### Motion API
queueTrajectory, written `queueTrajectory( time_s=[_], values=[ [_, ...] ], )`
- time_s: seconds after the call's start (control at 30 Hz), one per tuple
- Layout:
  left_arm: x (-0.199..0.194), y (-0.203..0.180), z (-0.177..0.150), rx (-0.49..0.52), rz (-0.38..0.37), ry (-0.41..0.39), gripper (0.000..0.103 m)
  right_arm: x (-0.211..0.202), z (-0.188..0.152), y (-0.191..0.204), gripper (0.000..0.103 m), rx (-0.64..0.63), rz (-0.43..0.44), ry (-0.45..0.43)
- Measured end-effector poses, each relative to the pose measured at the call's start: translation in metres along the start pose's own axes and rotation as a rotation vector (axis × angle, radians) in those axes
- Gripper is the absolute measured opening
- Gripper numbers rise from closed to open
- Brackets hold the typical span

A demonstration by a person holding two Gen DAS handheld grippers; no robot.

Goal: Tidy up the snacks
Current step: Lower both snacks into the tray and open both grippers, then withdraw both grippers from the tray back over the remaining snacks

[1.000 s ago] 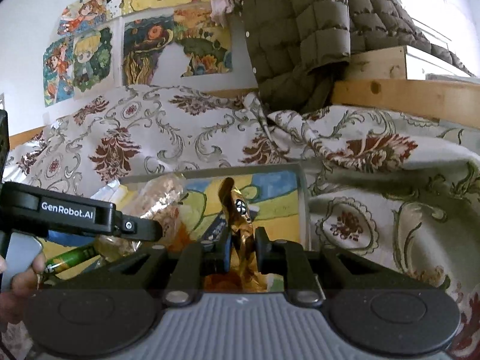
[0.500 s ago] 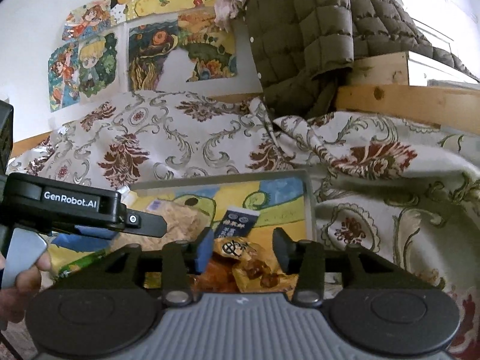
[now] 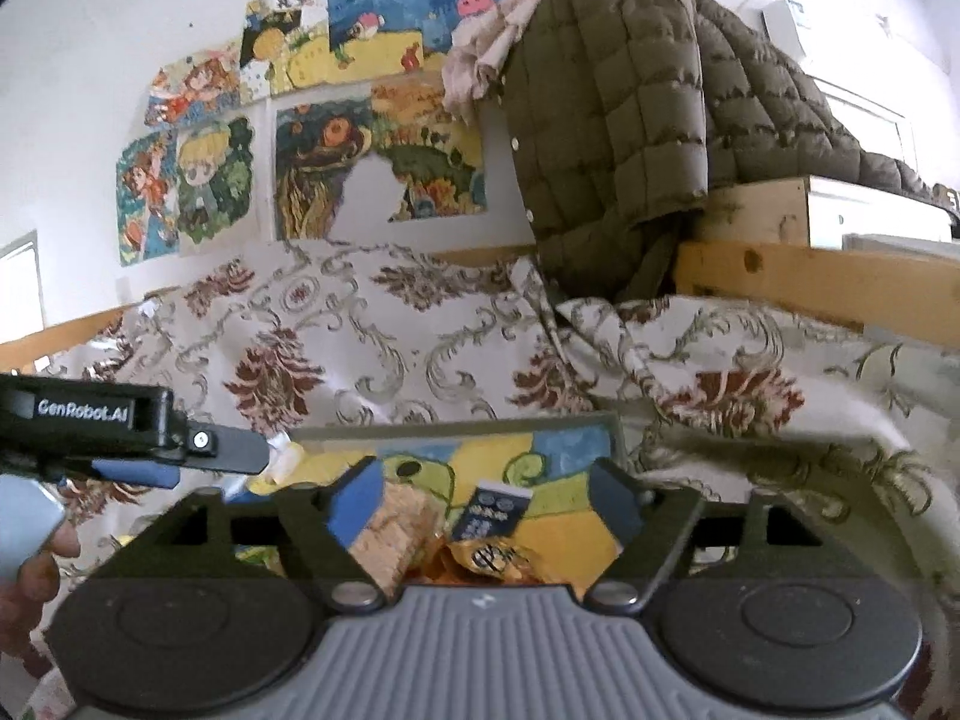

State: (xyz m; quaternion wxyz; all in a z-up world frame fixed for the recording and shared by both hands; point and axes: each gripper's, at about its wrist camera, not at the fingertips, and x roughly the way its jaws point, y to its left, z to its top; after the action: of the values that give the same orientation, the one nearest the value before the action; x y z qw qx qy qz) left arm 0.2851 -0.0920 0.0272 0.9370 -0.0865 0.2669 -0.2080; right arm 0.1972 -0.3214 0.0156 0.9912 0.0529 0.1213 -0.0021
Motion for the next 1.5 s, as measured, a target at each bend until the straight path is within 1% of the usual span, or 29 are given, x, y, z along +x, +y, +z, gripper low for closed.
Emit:
queueTrajectory(
  time_s=[0.23,0.37,0.47,0.6,0.7,0.8,0.87,0.97,1.13,1.33,1.4,1.5],
  values=[
    [-0.049,-0.003,-0.005,0.003,0.087,-0.064,0.102,-0.026,0.013,0.011,0.097,-0.01,0.013,-0.025],
    [-0.078,-0.005,-0.011,-0.026,0.129,-0.097,0.102,-0.041,0.018,0.02,0.1,-0.007,0.033,-0.031],
    [-0.103,-0.009,-0.021,-0.028,0.159,-0.133,0.102,-0.057,0.022,0.027,0.103,-0.003,0.044,-0.043],
    [-0.133,-0.014,-0.039,-0.02,0.217,-0.159,0.102,-0.08,0.023,0.034,0.103,0.012,0.034,-0.059],
    [-0.153,-0.017,-0.056,-0.027,0.261,-0.164,0.102,-0.098,0.019,0.035,0.103,0.023,0.026,-0.045],
    [-0.172,-0.02,-0.071,-0.043,0.297,-0.17,0.102,-0.115,0.014,0.036,0.103,0.021,0.04,-0.031],
    [-0.181,-0.022,-0.079,-0.051,0.311,-0.168,0.102,-0.123,0.014,0.037,0.103,0.029,0.029,-0.024],
    [-0.197,-0.025,-0.089,-0.047,0.323,-0.175,0.102,-0.139,0.013,0.04,0.103,0.035,0.005,-0.037],
    [-0.218,-0.025,-0.109,-0.041,0.363,-0.187,0.102,-0.169,-0.003,0.047,0.103,0.0,-0.037,-0.029],
    [-0.232,-0.022,-0.131,-0.015,0.415,-0.139,0.102,-0.198,-0.026,0.06,0.103,-0.018,-0.084,0.034],
    [-0.231,-0.021,-0.135,0.002,0.455,-0.089,0.102,-0.205,-0.032,0.062,0.103,-0.01,-0.094,0.061],
    [-0.229,-0.021,-0.139,0.06,0.52,-0.037,0.102,-0.212,-0.039,0.065,0.103,0.001,-0.096,0.113]
  ],
)
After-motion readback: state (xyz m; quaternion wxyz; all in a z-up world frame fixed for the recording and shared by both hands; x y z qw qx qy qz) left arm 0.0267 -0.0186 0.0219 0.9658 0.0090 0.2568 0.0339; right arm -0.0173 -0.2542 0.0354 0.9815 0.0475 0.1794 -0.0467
